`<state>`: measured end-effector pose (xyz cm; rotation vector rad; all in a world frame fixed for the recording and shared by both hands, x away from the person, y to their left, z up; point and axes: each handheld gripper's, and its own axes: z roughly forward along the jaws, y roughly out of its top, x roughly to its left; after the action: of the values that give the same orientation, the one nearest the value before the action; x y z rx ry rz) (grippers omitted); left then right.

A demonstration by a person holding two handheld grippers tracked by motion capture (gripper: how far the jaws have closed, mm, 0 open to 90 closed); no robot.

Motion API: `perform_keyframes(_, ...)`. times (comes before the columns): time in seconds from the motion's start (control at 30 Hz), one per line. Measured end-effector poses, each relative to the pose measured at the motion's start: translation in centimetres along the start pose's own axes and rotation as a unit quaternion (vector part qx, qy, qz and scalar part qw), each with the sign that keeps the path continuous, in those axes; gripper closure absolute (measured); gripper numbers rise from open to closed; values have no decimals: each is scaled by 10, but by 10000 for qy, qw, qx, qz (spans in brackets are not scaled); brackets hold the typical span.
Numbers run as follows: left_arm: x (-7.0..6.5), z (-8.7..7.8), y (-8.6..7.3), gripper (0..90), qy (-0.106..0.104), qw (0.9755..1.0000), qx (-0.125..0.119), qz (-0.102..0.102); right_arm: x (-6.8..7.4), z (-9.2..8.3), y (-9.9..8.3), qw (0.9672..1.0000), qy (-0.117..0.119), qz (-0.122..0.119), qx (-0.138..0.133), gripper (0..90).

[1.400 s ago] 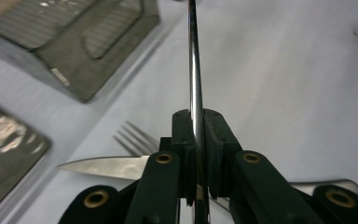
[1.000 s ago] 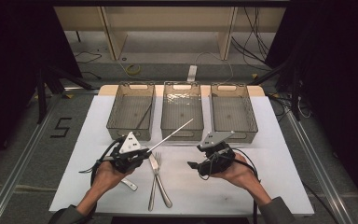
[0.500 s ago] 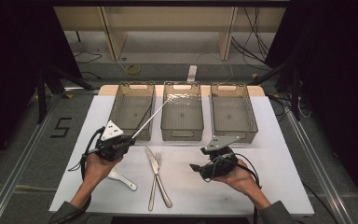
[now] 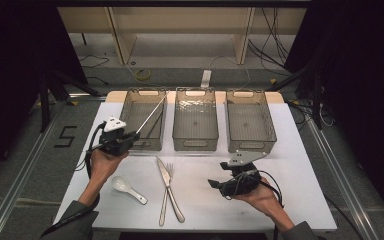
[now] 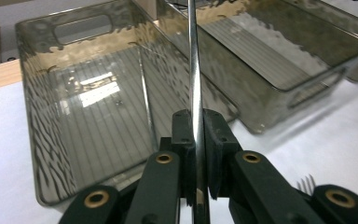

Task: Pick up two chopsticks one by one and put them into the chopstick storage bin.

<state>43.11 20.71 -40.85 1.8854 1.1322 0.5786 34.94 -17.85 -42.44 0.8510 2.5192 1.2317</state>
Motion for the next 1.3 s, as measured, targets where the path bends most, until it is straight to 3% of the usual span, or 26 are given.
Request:
perform_keyframes(0.4,26,28,7,833,230,9985,186,-455,3,-6,-11,10000,10,5,66,283)
perform_keyframes(0.63,37,42,13,833,337,9975,310,-533,4,-6,-11,10000,22,-27,93,282)
perform_keyframes(0.8,44,48,16,832,345,9963,366,-697,4,-6,-12,9999,18,-47,101,282)
perform_keyframes(1.13,48,60,17,824,407,9939,619,-822,6,-4,-11,9998,89,-81,153,279)
perform_keyframes(1.3,48,57,18,627,411,9931,562,-941,6,-4,-11,9997,127,-105,177,272)
